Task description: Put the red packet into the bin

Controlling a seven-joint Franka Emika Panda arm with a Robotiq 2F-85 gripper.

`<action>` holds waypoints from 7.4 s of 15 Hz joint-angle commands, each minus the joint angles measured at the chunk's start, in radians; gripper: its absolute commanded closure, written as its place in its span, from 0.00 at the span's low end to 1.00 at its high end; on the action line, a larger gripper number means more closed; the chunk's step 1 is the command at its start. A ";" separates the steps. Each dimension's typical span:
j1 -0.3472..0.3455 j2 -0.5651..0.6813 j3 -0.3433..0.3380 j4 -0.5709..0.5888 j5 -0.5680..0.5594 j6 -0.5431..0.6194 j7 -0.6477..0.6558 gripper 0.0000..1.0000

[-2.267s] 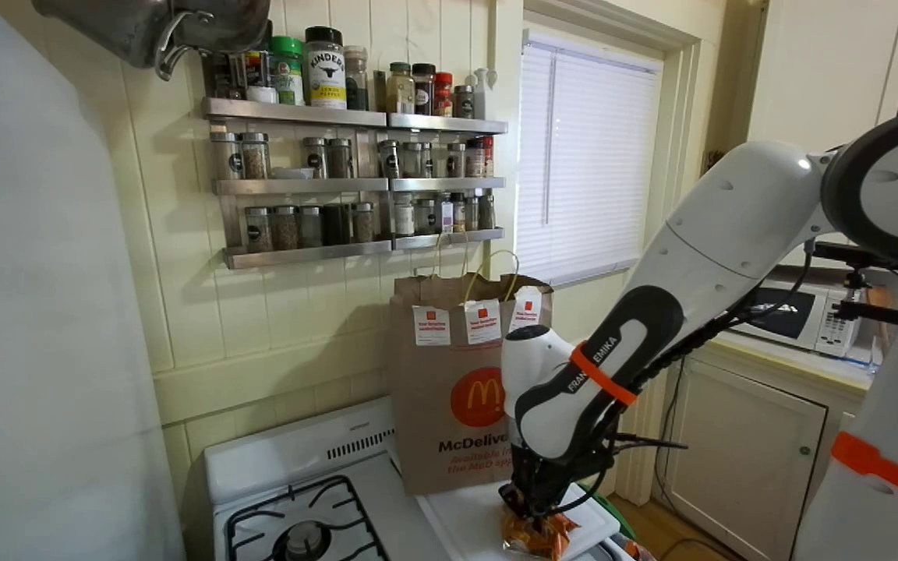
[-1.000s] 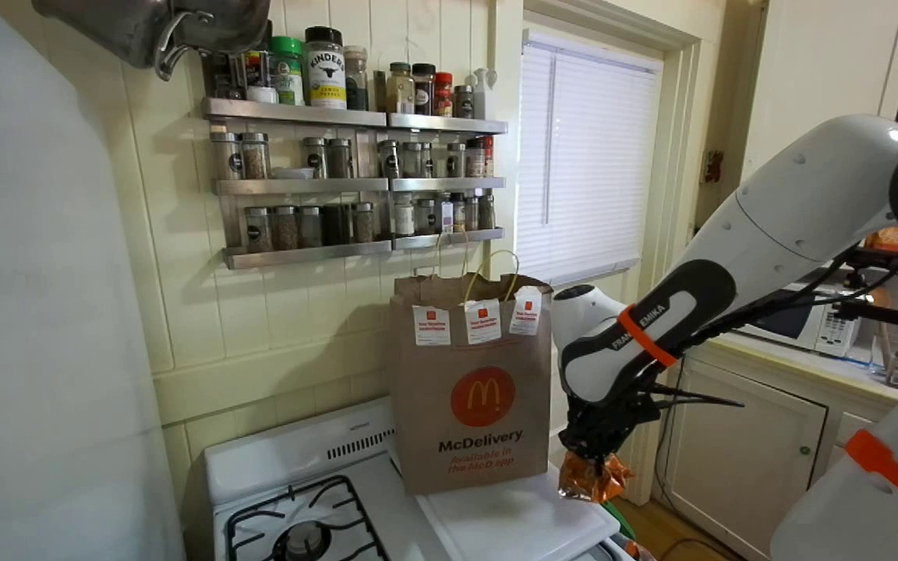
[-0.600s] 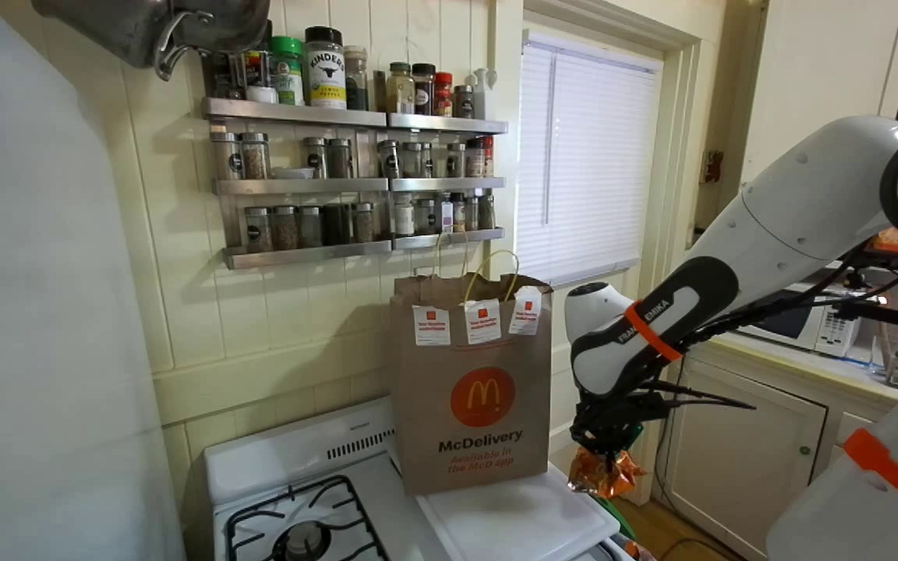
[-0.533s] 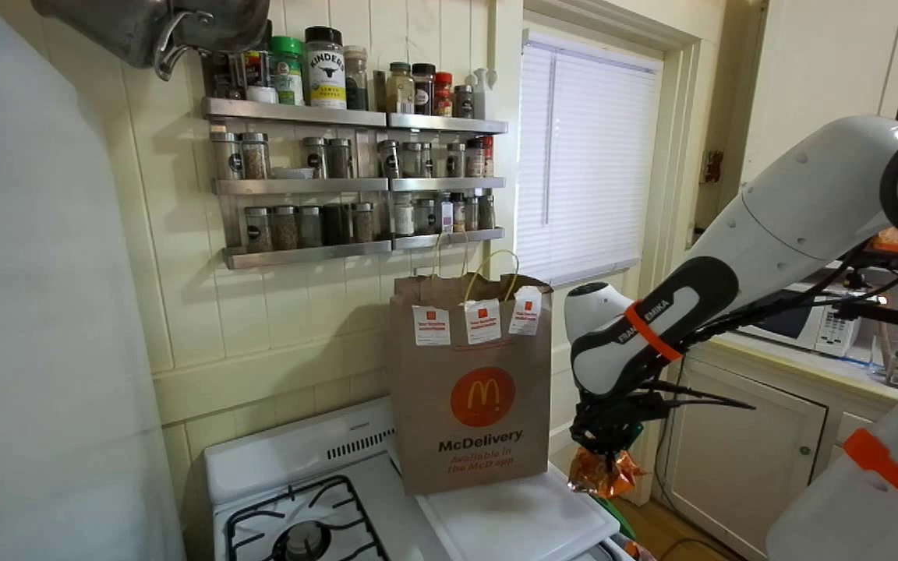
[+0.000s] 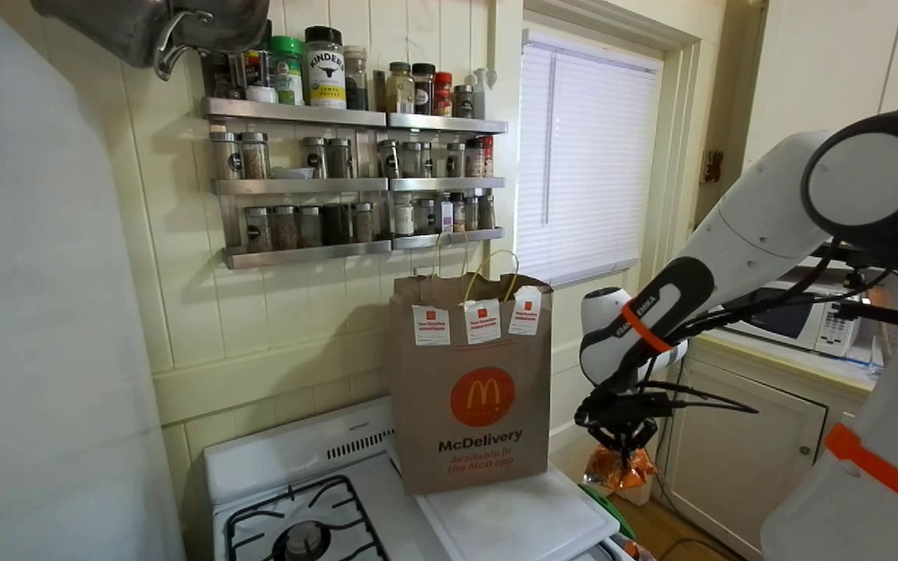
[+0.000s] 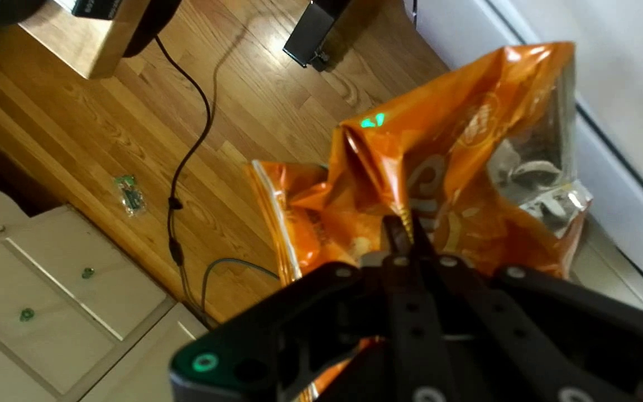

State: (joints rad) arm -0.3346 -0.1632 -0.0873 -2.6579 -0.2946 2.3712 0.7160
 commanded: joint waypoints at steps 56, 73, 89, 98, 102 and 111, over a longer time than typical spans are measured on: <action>0.021 1.000 -0.216 0.746 0.370 0.246 -0.390 0.73; 0.007 1.053 -0.211 0.801 0.394 0.251 -0.414 0.00; 0.053 0.906 -0.326 0.702 0.326 0.193 -0.423 0.00; 0.048 0.761 -0.326 0.631 0.250 0.042 -0.517 0.00; 0.055 0.703 -0.318 0.595 0.192 -0.026 -0.552 0.00; 0.052 0.535 -0.263 0.439 0.147 0.034 -0.650 0.00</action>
State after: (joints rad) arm -0.2678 0.4679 -0.3737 -2.1268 -0.1447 2.3632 0.1220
